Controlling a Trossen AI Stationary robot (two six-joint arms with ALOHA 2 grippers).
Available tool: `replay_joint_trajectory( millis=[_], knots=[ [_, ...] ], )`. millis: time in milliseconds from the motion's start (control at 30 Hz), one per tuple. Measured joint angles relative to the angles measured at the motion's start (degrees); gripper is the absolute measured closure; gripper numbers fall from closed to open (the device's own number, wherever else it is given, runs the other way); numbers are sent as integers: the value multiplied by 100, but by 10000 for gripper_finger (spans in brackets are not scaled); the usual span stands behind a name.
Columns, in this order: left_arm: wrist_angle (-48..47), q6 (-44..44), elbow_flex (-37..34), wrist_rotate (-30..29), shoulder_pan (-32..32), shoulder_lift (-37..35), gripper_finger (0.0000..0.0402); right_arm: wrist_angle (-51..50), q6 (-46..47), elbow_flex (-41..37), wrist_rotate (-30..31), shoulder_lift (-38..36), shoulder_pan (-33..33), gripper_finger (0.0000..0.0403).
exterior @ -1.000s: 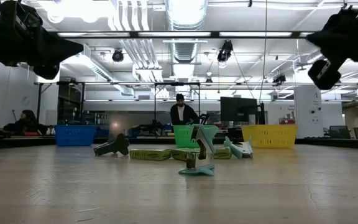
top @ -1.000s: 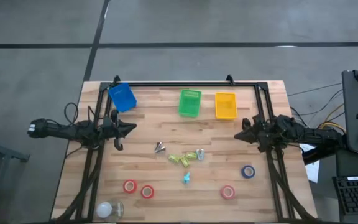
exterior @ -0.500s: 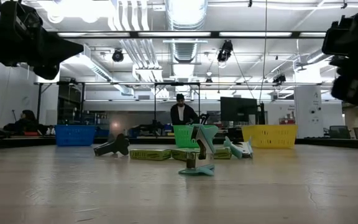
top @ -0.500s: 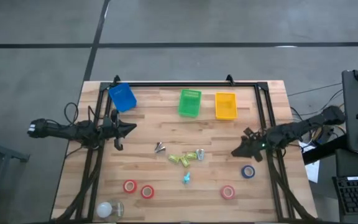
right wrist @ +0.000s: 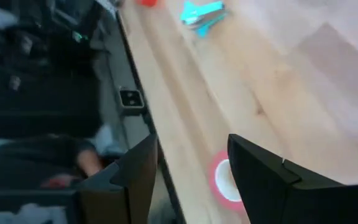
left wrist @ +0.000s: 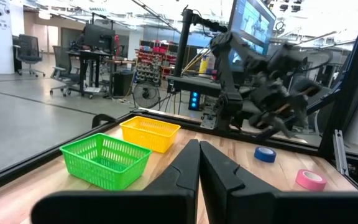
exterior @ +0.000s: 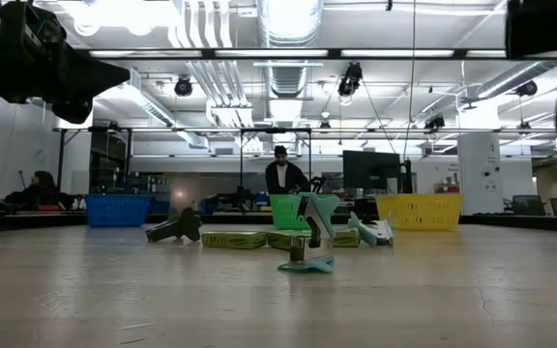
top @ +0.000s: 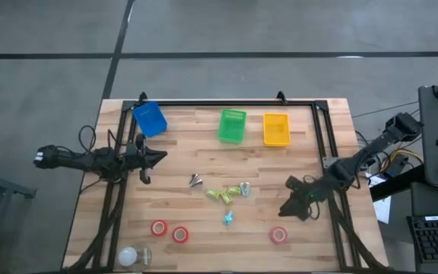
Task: Pick and place Stapler, Stapler remover, tape
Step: Put the blue tape into the yellow basket
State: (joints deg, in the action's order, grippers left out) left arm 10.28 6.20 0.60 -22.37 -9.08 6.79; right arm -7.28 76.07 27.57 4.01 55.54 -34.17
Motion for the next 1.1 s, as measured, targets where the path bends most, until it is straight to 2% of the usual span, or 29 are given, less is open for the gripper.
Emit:
replay_joint_trajectory(
  millis=[133, 200, 400, 667, 933, 1100],
  knots=[
    [0, 1, 2, 0, 1, 0, 387, -2706, -186, 1227, 86, 843, -125, 215],
    [-2, 0, 2, 0, 0, 0, 387, -3582, -16, 1561, 245, 1271, -302, 213],
    [-4, 0, 0, 0, 0, -2, 388, -3805, 736, 1885, 48, 2036, -692, 211],
    [-11, 0, 1, 0, 0, -2, 387, -4349, 1574, 1977, -354, 2548, -951, 211],
    [-13, 0, 0, 0, 0, 0, 388, -4333, 1415, 1909, -578, 3026, -957, 214],
    [-8, 2, 2, 0, 2, -2, 388, -4241, 1316, 1907, -616, 3358, -960, 232]
  ],
)
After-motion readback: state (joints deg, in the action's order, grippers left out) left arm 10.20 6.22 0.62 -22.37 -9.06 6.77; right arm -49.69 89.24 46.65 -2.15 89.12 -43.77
